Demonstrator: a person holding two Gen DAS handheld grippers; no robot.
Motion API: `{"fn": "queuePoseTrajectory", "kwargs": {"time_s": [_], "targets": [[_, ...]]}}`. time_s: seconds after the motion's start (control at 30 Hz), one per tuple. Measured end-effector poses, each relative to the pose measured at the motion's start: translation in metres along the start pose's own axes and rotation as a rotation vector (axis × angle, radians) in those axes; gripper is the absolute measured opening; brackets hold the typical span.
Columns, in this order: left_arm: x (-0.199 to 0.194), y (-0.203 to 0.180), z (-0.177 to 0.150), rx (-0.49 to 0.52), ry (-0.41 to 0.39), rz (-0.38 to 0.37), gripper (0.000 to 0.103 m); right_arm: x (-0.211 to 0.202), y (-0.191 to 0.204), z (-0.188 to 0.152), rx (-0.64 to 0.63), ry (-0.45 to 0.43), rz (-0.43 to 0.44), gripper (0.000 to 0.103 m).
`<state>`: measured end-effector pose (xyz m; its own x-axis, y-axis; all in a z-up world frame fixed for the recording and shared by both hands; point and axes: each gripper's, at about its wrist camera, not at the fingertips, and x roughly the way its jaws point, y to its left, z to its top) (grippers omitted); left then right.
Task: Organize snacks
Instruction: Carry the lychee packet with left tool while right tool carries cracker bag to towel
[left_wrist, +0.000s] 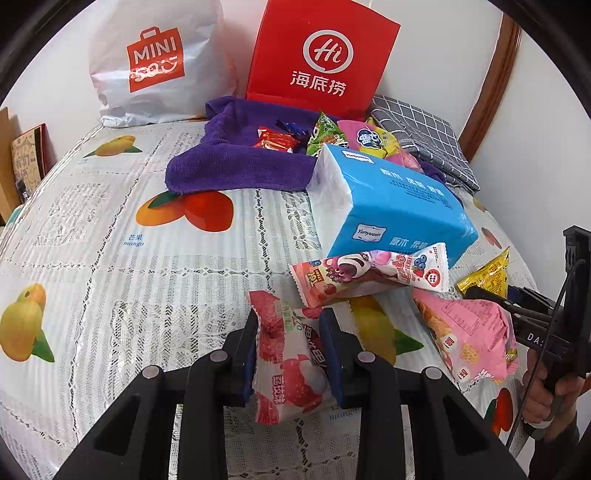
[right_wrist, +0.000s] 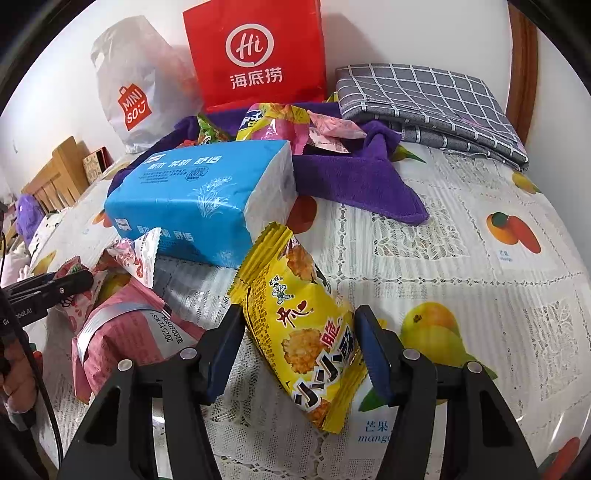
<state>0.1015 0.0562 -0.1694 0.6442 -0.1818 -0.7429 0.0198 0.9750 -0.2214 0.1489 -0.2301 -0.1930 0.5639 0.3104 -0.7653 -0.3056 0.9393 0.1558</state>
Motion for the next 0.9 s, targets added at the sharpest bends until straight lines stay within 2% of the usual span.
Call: {"fn": "queuePoseTrajectory", "kwargs": {"time_s": [0.23, 0.9], "targets": [[0.000, -0.001, 0.000, 0.009, 0.001, 0.012, 0.028, 0.001, 0.004, -0.001, -0.017, 0.001, -0.024, 0.061], [-0.008, -0.004, -0.005, -0.014, 0.010, 0.033, 0.024, -0.007, -0.009, -0.002, 0.058, -0.041, 0.038, 0.058]]}}
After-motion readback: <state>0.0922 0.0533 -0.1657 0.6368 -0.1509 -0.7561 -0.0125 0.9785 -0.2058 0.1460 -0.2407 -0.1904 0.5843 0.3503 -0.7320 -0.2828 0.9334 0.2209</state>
